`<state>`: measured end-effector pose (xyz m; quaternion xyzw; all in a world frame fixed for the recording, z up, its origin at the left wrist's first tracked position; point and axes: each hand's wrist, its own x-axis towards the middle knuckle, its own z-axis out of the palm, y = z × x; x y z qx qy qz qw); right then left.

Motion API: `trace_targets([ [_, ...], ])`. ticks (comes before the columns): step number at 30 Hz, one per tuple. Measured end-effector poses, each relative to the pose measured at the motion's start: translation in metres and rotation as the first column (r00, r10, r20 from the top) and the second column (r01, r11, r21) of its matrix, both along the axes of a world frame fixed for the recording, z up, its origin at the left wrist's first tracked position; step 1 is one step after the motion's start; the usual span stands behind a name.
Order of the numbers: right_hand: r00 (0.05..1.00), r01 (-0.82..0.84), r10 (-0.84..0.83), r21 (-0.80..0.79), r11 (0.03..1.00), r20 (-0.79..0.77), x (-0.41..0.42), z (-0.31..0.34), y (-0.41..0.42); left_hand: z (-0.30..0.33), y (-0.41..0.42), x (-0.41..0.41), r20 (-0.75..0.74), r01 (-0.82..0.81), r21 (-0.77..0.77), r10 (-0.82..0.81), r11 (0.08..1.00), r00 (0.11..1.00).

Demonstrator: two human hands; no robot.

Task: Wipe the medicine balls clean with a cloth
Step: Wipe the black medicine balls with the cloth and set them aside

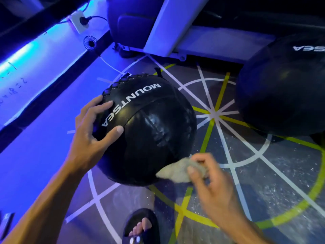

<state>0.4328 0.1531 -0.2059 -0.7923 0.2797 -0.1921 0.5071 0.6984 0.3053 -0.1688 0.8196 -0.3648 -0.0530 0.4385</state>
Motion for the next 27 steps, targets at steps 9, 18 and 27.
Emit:
trace_targets([
  [9, 0.886, 0.427, -0.428, 0.047, 0.903, 0.180, 0.032, 0.014, -0.062, 0.022, -0.033, -0.006, 0.179, -0.032, 0.256, -0.015, 0.966, 0.984],
  [18, 0.961, -0.164, 0.265, -0.603, 0.780, 0.082, 0.099, 0.014, -0.047, 0.016, -0.033, -0.012, 0.163, -0.053, 0.248, 0.012, 0.967, 0.986],
  [27, 0.950, 0.307, -0.305, -0.007, 0.952, 0.071, 0.054, -0.041, -0.012, 0.013, -0.040, -0.024, 0.171, -0.051, 0.258, 0.006, 0.965, 0.985],
])
